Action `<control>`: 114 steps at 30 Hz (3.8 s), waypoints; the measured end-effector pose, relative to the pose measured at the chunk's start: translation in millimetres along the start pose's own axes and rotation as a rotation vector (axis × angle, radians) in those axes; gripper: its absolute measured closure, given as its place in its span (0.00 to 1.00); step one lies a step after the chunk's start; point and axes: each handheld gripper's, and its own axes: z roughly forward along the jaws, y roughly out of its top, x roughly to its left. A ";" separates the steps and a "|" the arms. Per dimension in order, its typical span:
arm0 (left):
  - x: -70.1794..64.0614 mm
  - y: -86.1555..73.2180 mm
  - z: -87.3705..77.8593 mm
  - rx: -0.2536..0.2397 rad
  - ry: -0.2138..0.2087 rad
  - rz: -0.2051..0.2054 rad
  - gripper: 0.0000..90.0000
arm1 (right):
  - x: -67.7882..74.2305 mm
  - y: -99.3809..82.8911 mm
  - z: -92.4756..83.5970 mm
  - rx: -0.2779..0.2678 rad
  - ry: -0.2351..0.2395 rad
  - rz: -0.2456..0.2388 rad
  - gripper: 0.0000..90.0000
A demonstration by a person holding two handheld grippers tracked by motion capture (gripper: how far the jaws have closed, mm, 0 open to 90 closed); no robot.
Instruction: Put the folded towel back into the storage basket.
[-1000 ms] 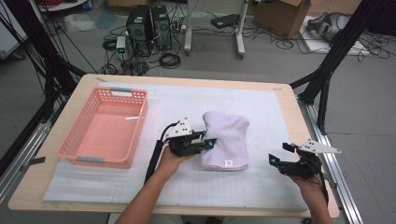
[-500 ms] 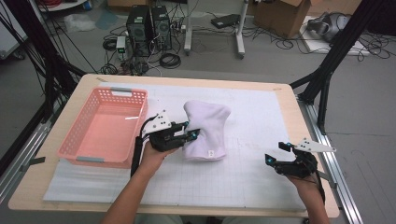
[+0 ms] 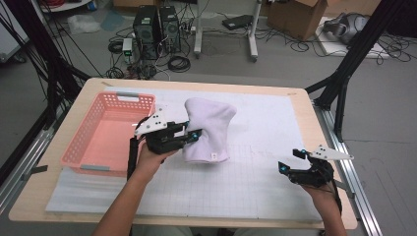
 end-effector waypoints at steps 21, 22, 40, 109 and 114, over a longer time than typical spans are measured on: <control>27.7 22.4 -53.8 -0.031 0.043 0.000 0.80 | 2.2 2.6 1.4 -0.005 0.002 -0.005 0.20; 29.8 23.0 -57.5 -0.029 0.050 0.002 0.80 | 2.6 2.7 1.8 -0.004 0.003 -0.004 0.20; 50.6 33.6 -117.5 -0.059 0.130 0.000 0.80 | 8.6 7.1 8.2 -0.001 0.008 -0.009 0.20; 110.2 -5.6 -235.8 0.012 0.152 -0.115 0.80 | 12.8 14.0 8.4 0.015 -0.021 -0.031 0.20; 112.6 -10.9 -225.6 0.033 0.133 -0.125 0.80 | 11.4 13.3 7.4 0.013 -0.026 -0.027 0.20</control>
